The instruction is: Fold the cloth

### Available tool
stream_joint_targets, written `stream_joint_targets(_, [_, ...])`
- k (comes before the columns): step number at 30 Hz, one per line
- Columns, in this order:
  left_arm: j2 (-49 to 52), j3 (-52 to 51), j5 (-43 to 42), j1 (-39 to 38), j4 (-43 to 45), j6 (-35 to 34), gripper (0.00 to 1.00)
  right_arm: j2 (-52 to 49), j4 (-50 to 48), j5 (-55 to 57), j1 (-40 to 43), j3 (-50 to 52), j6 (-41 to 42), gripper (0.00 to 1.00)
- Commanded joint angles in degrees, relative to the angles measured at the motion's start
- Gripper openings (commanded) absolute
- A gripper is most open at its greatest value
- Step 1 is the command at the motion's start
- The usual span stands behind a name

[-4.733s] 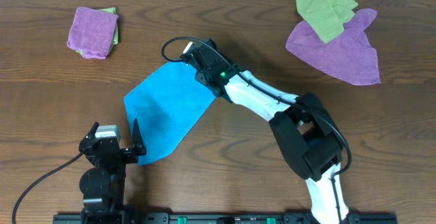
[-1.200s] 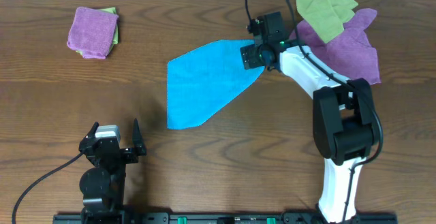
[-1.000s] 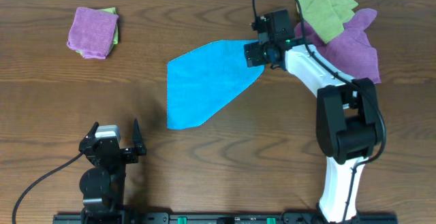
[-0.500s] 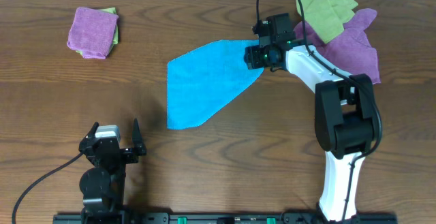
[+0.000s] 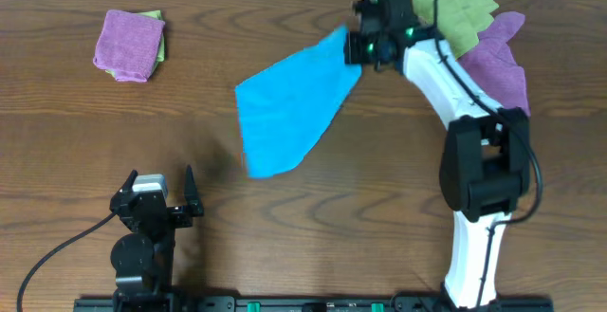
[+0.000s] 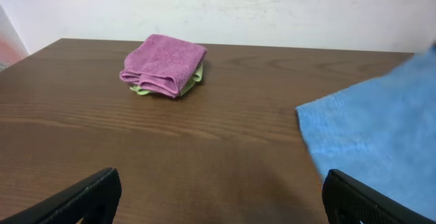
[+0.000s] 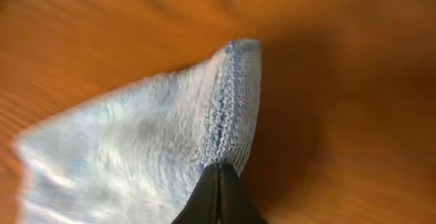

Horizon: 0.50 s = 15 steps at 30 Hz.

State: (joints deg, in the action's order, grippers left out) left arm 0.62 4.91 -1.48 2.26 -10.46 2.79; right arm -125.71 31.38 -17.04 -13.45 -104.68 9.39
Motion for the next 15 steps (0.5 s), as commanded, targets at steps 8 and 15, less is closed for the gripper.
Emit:
stream_joint_targets(8, [-0.3,-1.7,0.4,0.3,-0.7,-0.4,0.95,6.7,23.9,8.8,-6.3,-23.8,-11.8,0.02])
stream_joint_targets(15, [-0.3,-1.7,0.4,0.3,-0.7,-0.4,0.95,6.7,51.6,-8.8,-23.9,-23.8,-23.3,0.82])
